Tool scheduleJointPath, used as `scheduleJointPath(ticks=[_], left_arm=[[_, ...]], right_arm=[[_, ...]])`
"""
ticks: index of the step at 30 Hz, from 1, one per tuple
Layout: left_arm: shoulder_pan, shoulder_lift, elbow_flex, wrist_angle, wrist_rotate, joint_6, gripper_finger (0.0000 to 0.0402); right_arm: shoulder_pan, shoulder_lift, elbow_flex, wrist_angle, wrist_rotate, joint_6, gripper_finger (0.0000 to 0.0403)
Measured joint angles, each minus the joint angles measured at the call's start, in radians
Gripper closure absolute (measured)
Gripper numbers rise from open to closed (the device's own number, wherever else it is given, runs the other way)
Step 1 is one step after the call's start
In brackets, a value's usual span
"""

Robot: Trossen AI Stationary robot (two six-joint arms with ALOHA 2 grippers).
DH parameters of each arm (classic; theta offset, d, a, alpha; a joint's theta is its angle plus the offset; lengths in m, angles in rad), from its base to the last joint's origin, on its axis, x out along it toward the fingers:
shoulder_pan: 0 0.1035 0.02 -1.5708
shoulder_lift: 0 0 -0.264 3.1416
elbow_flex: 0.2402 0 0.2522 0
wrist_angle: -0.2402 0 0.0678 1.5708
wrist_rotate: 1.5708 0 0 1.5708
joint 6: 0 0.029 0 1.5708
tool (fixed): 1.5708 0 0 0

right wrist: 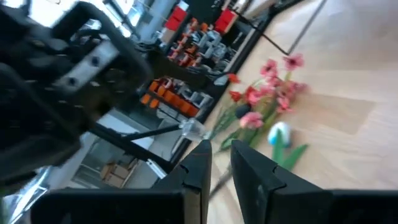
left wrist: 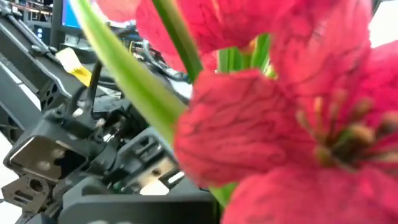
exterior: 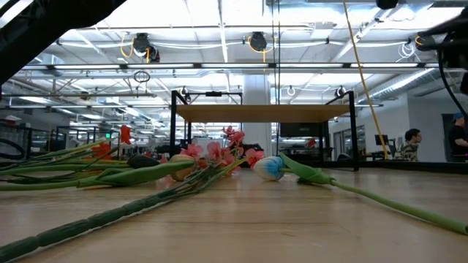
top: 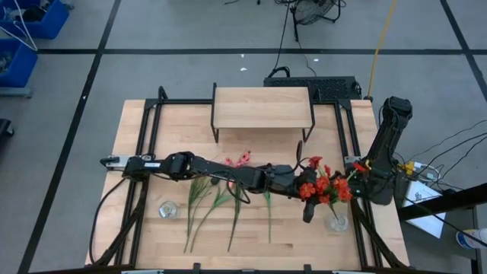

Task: Pick and place flowers into a vace then onto a shelf
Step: Put the right orange flowers into the right transparent vase

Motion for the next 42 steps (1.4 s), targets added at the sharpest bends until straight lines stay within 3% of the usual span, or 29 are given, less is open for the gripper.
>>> scheduleJointPath(ticks=[4, 8, 14, 18, 23, 30, 33, 39, 42], left_arm=[[0.000, 0.000, 0.000, 0.006, -0.001, -0.012, 0.0383], [0.000, 0.000, 0.000, -0.002, -0.004, -0.014, 0.0372], [0.001, 0.000, 0.000, -0.001, -0.004, -0.014, 0.0393], [0.002, 0.000, 0.000, 0.000, -0.005, -0.021, 0.0381], [0.002, 0.000, 0.000, 0.000, -0.009, -0.045, 0.0365], [0.002, 0.000, 0.000, 0.000, -0.010, -0.044, 0.0393], [0.002, 0.000, 0.000, 0.001, -0.012, -0.045, 0.0388], [0.002, 0.000, 0.000, 0.000, -0.012, -0.045, 0.0364], [0.004, 0.000, 0.000, 0.000, -0.012, -0.045, 0.0372]], right_arm=[[0.001, -0.001, 0.000, 0.176, -0.001, -0.166, 0.0357], [0.002, -0.010, 0.001, 0.285, -0.035, -0.287, 0.0393], [0.037, -0.045, 0.001, 0.299, -0.058, -0.318, 0.0401], [0.084, -0.055, 0.009, 0.296, -0.075, -0.302, 0.0402], [0.138, -0.058, 0.089, 0.265, -0.026, -0.381, 0.0402], [0.275, -0.076, 0.222, 0.164, 0.143, -0.521, 0.0403], [0.297, -0.079, 0.238, 0.214, 0.188, -0.637, 0.0403], [0.272, -0.085, 0.252, 0.523, 0.191, -1.102, 0.0403], [0.263, -0.083, 0.251, 0.575, 0.188, -1.204, 0.0403]])
